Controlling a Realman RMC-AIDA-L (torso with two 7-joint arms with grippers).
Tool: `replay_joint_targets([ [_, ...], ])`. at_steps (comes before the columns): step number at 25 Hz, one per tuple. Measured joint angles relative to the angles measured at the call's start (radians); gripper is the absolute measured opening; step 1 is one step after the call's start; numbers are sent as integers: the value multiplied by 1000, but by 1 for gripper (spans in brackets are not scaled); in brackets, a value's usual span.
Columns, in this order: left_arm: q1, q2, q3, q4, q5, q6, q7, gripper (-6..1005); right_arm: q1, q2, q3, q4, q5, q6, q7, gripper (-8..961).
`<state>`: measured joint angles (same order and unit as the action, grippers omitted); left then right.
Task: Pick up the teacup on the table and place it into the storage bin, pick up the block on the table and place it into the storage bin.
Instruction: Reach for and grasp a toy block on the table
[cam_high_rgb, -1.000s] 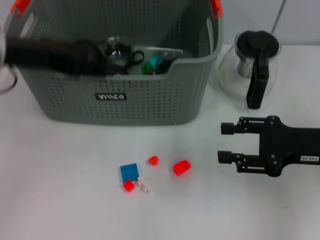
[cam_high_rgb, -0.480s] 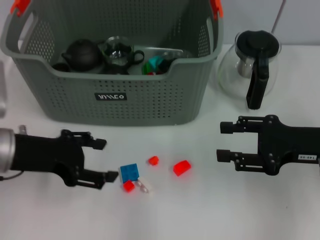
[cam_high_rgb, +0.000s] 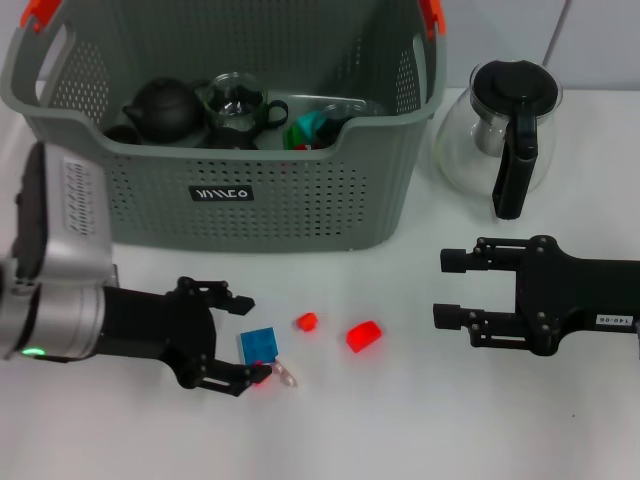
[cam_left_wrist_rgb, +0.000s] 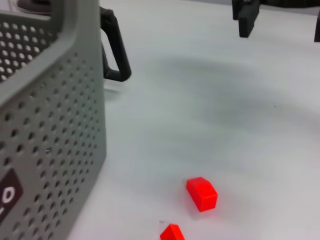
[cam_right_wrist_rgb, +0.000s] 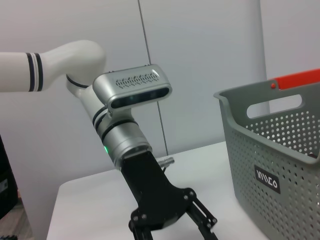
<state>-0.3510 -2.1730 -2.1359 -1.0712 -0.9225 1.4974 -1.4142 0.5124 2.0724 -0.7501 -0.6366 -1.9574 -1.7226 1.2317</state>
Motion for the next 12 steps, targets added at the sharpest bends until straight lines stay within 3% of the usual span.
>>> replay_joint_targets([
  [12,-3,-3,140,42,-14,-207,4,843,-4,0,0,2,0,11,0,686],
])
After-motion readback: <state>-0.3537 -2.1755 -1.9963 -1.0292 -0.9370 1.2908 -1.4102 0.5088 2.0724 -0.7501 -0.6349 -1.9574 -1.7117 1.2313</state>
